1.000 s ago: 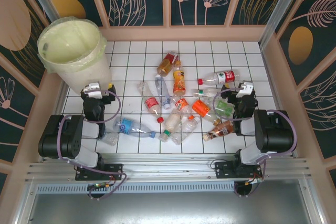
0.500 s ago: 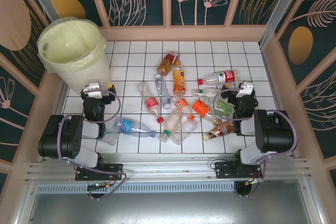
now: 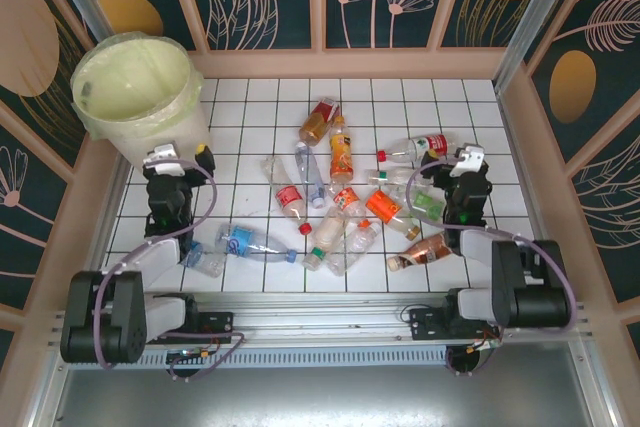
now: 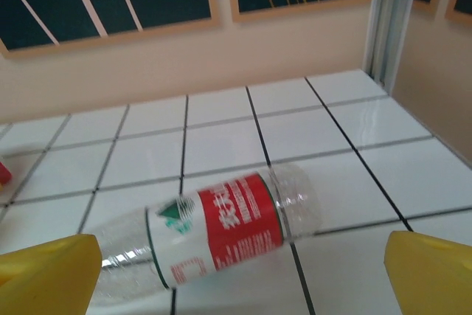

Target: Put the plastic bottles in the bin

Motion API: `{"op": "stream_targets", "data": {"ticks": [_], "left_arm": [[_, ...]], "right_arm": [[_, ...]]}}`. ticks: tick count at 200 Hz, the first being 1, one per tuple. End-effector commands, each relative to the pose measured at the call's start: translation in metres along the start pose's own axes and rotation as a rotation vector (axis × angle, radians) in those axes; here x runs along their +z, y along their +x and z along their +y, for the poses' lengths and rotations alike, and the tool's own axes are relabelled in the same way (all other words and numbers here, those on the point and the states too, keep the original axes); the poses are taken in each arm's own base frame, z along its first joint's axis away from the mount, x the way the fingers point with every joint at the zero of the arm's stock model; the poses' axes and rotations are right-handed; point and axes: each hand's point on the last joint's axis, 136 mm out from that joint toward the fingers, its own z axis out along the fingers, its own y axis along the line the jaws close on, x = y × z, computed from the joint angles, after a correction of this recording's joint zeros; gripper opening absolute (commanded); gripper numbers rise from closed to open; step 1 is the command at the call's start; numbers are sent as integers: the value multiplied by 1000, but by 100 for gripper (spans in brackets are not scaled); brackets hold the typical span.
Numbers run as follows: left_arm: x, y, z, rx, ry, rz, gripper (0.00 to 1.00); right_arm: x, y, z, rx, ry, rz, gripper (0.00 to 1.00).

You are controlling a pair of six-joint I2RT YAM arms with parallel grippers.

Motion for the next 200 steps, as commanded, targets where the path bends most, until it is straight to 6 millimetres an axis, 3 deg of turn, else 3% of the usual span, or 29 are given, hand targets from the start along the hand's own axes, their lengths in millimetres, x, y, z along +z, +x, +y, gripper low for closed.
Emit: {"op": "stream_targets", "data": {"ticks": [1,26,54,78,92,112,149,200], "left_arm": [[-5,5,-11,-123,38,91,99],[-12,-5,-32,-205,107,140,99],[-20,-8,-65,-279,219,216,98],[-25,-7,-95,-330,336,291,99],[-27,-8,-110,-346,398,331,99],[-29,-7,-120,-342,438,382,99],[-27,0,-133,-295,487,466,99],[-7,20,-149,-249,470,605,99]], "right_arm": [[-5,-10,6,33,8,42,99],[-14,-21,21,101,-37,69,99],[-14,-14,17,216,71,179,99],[-12,-3,36,221,3,287,99],[-16,3,58,203,-97,330,99],[-25,7,86,164,-224,378,98],[-33,6,119,182,-355,423,97],[-40,7,143,190,-455,460,97]]}}
